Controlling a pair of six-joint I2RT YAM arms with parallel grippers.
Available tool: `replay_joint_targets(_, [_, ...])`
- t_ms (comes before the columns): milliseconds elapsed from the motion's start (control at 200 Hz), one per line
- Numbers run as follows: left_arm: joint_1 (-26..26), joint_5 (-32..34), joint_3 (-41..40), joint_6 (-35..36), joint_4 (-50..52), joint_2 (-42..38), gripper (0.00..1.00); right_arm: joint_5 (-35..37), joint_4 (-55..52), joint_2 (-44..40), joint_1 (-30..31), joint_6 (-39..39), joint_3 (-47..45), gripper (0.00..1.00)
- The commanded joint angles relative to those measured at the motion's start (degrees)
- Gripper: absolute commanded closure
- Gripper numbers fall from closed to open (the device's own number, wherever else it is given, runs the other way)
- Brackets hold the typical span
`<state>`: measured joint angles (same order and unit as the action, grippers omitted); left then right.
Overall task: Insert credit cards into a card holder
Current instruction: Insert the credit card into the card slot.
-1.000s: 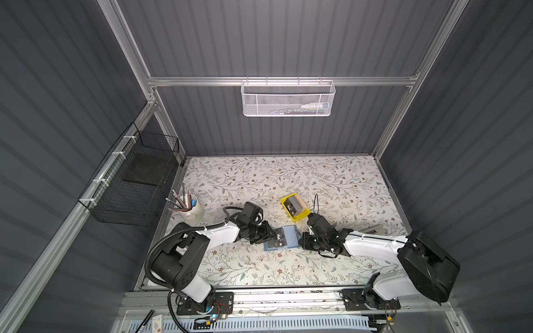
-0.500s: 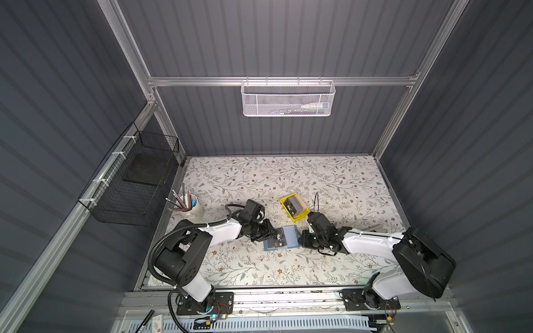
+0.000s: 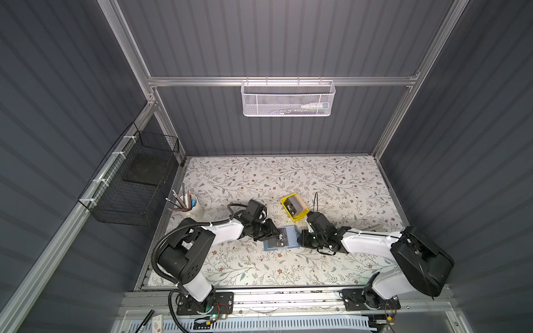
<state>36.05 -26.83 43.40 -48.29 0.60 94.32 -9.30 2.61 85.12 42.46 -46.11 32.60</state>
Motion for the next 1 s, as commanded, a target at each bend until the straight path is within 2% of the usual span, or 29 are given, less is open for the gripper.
replay_joint_targets(0, [0.6,-1.2,-0.9,-1.2,-1.2,1.1,0.67,-0.5,0.0,0.5,-0.2,-0.4,0.4,0.82])
replay_joint_targets(275, [0.9,3.7,0.2,1.6,7.2,-1.3,0.66,0.3,-0.7,0.7,-0.1,-1.0,0.4,0.82])
replay_joint_targets(460, [1.5,4.8,0.8,2.2,9.9,-1.8,0.66,0.6,-1.0,0.8,-0.1,-1.1,0.4,0.82])
replay_joint_targets(635, [2.7,1.8,0.4,0.4,5.1,0.2,0.66,0.4,-1.0,0.8,-0.2,-1.0,0.4,0.83])
replay_joint_targets(996, [4.1,0.7,-0.3,-2.3,-0.6,0.9,0.65,0.2,-1.2,0.4,-0.1,-0.9,0.2,0.84])
